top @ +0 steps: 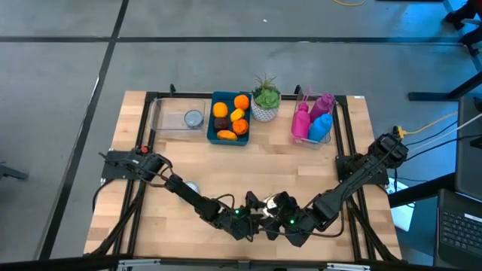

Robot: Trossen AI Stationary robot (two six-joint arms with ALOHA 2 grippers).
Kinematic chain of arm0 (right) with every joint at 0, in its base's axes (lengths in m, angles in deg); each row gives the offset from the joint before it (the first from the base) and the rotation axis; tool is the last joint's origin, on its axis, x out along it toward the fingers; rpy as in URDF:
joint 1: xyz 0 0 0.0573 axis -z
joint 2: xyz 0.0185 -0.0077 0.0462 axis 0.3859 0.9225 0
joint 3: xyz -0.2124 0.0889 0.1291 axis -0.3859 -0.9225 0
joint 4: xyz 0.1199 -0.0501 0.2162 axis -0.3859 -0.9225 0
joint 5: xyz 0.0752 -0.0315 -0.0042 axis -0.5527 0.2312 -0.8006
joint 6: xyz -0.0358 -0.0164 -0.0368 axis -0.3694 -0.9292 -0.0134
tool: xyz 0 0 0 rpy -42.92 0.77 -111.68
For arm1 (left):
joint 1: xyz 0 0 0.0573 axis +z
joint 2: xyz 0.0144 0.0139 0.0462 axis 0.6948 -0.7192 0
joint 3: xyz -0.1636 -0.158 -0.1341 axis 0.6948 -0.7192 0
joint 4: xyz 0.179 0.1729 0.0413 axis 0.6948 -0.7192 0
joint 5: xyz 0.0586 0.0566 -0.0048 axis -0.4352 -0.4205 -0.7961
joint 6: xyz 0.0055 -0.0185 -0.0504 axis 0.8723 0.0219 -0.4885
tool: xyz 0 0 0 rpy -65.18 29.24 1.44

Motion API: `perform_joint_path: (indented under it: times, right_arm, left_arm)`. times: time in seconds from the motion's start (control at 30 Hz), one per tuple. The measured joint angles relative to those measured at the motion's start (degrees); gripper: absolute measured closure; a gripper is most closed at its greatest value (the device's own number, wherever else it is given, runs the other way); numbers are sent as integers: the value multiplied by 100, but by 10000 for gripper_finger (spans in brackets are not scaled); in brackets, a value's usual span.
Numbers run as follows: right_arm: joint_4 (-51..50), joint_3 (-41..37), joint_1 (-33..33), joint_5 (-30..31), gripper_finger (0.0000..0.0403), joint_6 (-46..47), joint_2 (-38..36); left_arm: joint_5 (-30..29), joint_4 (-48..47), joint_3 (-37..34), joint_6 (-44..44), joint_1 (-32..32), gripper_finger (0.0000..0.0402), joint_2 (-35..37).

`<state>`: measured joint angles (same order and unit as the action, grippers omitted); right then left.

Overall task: Pick & Place Food Item
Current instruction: Stack the blue and pink tuna can on top of the blue tuna can into the left transparent bin

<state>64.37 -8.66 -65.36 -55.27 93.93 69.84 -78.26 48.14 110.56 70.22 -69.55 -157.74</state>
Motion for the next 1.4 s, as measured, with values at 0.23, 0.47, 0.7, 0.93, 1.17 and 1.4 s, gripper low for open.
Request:
perform_joint_path:
  times: [0.23,0.47,0.7,0.93,1.17,1.4]
  right_arm:
    - [-130,7,162,1,62,-25,0]
    - [-1656,-4,166,-376,62,1378,4]
    - [-3118,-7,261,-1164,62,2341,64]
    - [-3016,-17,472,-1673,62,2048,211]
    - [-2624,-44,692,-1980,62,1631,375]
    - [-1809,-35,730,-1972,62,1264,572]
  left_arm:
    - [55,-559,-2,-601,101,140,103]
    - [-24,-598,0,-472,107,141,103]
    - [-291,-605,-2,-527,105,139,103]
    - [-865,-614,-4,-736,96,147,103]
    - [-1098,-609,-4,-830,75,148,103]
    - [-1279,-607,-13,-880,-20,148,101]
